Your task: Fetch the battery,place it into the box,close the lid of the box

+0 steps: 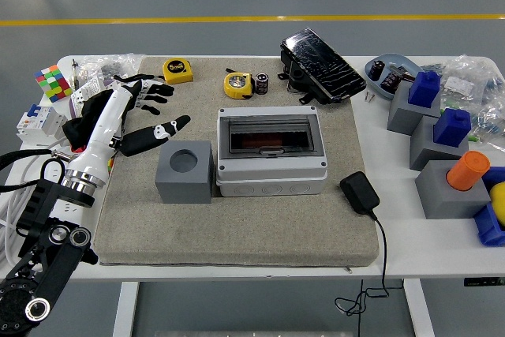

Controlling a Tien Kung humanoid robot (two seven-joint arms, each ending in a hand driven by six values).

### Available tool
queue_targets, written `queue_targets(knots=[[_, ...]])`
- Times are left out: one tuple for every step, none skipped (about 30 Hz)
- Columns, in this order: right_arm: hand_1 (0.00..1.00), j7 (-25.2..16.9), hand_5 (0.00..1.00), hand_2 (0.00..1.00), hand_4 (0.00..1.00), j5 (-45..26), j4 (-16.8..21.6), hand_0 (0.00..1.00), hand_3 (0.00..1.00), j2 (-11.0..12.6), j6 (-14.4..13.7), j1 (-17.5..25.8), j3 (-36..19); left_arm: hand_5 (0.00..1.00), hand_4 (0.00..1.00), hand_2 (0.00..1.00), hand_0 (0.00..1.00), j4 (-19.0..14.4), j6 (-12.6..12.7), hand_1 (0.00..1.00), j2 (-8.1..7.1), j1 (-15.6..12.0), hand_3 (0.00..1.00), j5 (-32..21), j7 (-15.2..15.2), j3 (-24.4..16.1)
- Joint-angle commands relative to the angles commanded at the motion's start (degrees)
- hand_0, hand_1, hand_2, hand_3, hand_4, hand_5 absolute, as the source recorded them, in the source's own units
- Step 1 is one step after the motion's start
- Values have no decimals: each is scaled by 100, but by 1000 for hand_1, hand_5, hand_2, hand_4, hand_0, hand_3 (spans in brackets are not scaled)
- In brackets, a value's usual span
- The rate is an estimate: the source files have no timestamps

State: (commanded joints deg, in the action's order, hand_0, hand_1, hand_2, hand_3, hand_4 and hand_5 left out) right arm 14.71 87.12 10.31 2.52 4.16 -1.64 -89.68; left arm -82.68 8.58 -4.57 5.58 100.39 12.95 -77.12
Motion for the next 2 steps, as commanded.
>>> queue_targets(knots=[[666, 0, 600, 675, 994, 2, 0, 642, 610, -1, 0, 1, -2, 427, 938, 611, 387, 0, 9, 569, 3, -1, 638, -8, 12, -2], [666, 2, 600, 675, 994, 12, 0, 642, 610, -2, 0, 4, -10, 427, 938, 611, 387, 0, 19, 569, 7, -3, 638, -16, 28, -5]])
